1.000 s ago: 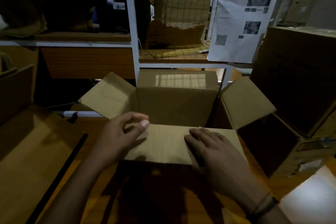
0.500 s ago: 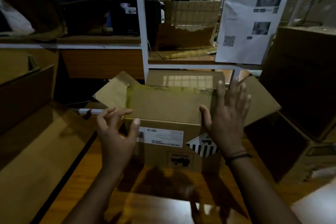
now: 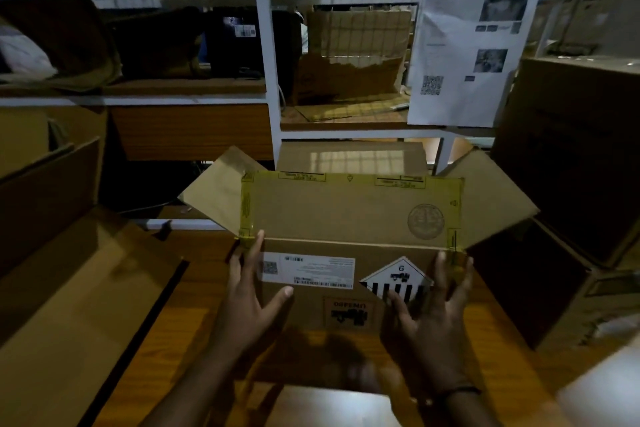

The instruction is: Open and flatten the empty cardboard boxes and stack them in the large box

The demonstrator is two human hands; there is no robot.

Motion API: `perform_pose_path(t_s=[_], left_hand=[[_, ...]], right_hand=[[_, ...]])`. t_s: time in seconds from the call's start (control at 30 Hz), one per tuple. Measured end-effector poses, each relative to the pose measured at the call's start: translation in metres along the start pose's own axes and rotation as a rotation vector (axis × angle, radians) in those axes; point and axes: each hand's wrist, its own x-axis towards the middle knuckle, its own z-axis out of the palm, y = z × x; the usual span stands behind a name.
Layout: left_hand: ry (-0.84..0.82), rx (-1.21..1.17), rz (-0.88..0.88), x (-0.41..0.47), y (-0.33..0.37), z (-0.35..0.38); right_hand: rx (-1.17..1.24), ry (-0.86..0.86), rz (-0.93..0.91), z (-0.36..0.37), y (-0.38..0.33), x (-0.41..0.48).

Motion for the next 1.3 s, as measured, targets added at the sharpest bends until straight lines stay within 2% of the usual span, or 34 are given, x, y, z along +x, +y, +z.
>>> perform_pose_path(t_s=[0.13, 0.47, 0.77, 1.03, 1.3], left_hand=[[-0.082, 0.035, 0.068, -0.001, -0.003, -0.004], [-0.196, 0.199, 0.113, -0.009, 0.012, -0.018], [-0.047, 0.185, 0.373, 0.0, 0.024, -0.068], [0.019, 0.239, 0.41, 0.003, 0.03, -0.132], [0.144, 0.271, 0.502, 0.027, 0.068, -0.213]], right_hand=[[-0.044, -0.037, -0.125, -0.003, -0.004, 0.005], [-0.193, -0.008, -0.259, -0.034, -0.015, 0.0], [-0.177, -0.021, -0.314, -0.064, -0.057, 0.008], [-0.115, -0.049, -0.382, -0.077, -0.114, -0.001], [-0.091, 0.091, -0.533, -0.094, -0.189, 0.032]])
